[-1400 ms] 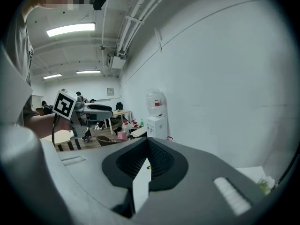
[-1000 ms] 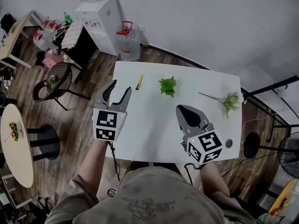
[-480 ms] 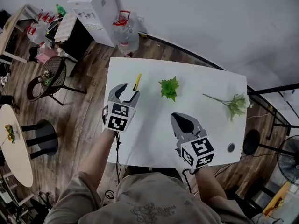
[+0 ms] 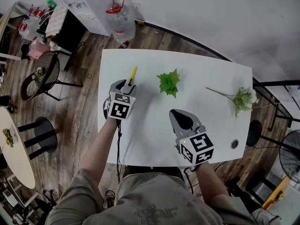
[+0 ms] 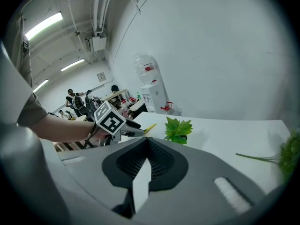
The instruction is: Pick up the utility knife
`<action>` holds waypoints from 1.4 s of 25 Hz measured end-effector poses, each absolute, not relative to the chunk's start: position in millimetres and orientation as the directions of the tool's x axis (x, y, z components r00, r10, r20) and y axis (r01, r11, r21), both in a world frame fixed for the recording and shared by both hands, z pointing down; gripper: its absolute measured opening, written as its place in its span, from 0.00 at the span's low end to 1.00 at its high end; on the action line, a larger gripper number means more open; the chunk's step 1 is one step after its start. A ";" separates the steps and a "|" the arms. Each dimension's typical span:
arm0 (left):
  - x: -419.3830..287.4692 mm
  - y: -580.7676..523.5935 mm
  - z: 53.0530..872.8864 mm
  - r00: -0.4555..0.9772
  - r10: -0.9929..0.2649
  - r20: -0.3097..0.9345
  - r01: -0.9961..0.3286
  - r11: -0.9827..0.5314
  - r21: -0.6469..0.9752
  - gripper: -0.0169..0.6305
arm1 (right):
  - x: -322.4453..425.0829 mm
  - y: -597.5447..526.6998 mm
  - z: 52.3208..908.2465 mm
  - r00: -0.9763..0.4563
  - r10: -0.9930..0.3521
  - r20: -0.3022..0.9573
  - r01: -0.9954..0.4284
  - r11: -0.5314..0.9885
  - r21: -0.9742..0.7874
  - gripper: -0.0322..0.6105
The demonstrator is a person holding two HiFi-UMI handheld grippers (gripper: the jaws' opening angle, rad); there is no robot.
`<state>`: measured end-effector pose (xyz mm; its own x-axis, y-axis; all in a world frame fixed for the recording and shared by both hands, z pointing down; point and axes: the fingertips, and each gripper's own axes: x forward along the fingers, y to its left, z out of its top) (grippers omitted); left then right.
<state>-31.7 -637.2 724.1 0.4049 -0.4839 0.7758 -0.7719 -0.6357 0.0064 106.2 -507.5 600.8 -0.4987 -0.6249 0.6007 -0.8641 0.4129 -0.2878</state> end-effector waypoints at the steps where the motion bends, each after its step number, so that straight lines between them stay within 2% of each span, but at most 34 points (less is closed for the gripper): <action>1: -32.7 -638.5 728.8 0.402 -0.484 0.777 -0.777 -0.630 0.010 0.32 | 106.4 -508.2 604.6 -0.499 -0.621 0.604 -0.864 0.411 -0.290 0.10; 10: -31.9 -644.2 750.9 0.406 -0.453 0.794 -0.783 -0.621 0.046 0.25 | 99.5 -514.1 614.7 -0.512 -0.607 0.608 -0.857 0.410 -0.312 0.10; 11: -30.6 -644.0 749.9 0.408 -0.450 0.794 -0.780 -0.624 0.048 0.22 | 99.0 -514.4 613.7 -0.513 -0.608 0.606 -0.856 0.411 -0.313 0.10; 12: -29.0 -643.5 749.2 0.411 -0.449 0.794 -0.778 -0.626 0.049 0.15 | 98.8 -514.2 612.6 -0.514 -0.609 0.605 -0.856 0.411 -0.313 0.10; 13: -27.8 -642.7 748.8 0.413 -0.447 0.793 -0.776 -0.629 0.050 0.13 | 98.5 -513.5 611.4 -0.513 -0.610 0.604 -0.856 0.411 -0.313 0.10; 18: -27.9 -638.4 733.3 0.436 -0.453 0.777 -0.766 -0.640 0.056 0.13 | 99.6 -510.7 602.2 -0.510 -0.624 0.592 -0.859 0.412 -0.306 0.10; 26: -31.3 -623.7 643.9 0.487 -0.571 0.661 -0.786 -0.616 0.047 0.13 | 104.5 -501.0 545.9 -0.480 -0.684 0.550 -0.865 0.473 -0.166 0.10; 35: -33.8 -589.9 516.7 0.585 -0.651 0.484 -0.775 -0.625 0.097 0.13 | 106.4 -477.0 429.5 -0.533 -0.771 0.350 -0.844 0.512 -0.157 0.10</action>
<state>-33.8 -589.9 516.7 0.5849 -0.6507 0.4842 -0.7750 -0.6245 0.0968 106.4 -477.0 429.5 -0.5326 -0.7707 0.3498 -0.8444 0.5122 -0.1571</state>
